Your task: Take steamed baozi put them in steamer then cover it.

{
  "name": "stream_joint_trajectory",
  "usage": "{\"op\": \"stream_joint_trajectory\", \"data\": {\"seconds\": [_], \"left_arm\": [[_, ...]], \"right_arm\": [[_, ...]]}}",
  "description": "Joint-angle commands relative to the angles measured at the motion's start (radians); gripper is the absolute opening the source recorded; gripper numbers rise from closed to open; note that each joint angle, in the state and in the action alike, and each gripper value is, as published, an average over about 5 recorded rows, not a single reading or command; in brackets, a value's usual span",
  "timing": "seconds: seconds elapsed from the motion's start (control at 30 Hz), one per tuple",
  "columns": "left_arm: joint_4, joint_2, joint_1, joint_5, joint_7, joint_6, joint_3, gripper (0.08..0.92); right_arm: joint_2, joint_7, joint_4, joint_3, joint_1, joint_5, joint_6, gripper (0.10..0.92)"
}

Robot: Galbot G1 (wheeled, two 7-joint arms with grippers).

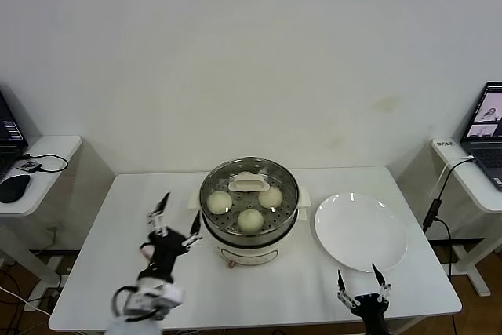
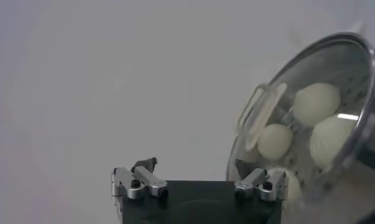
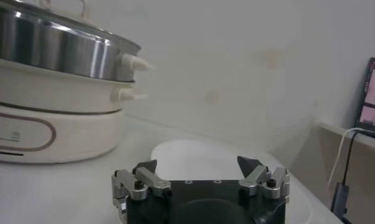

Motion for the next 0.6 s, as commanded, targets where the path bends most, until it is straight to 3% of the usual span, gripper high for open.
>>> {"op": "stream_joint_trajectory", "data": {"seconds": [0.03, 0.4, 0.6], "left_arm": [[0.039, 0.053, 0.245, -0.918, -0.202, -0.268, -0.245, 0.823], [0.17, 0.034, 0.23, -0.899, -0.151, -0.38, -0.233, 0.823], [0.171, 0.015, 0.225, -0.903, -0.145, -0.368, -0.235, 0.823]], "right_arm": [[-0.058, -0.021, 0.07, -0.001, -0.059, 0.092, -0.035, 0.823], [-0.077, -0.041, 0.095, -0.012, -0.085, 0.106, -0.063, 0.823], [-0.078, -0.043, 0.102, -0.024, -0.087, 0.11, -0.068, 0.823]]}}
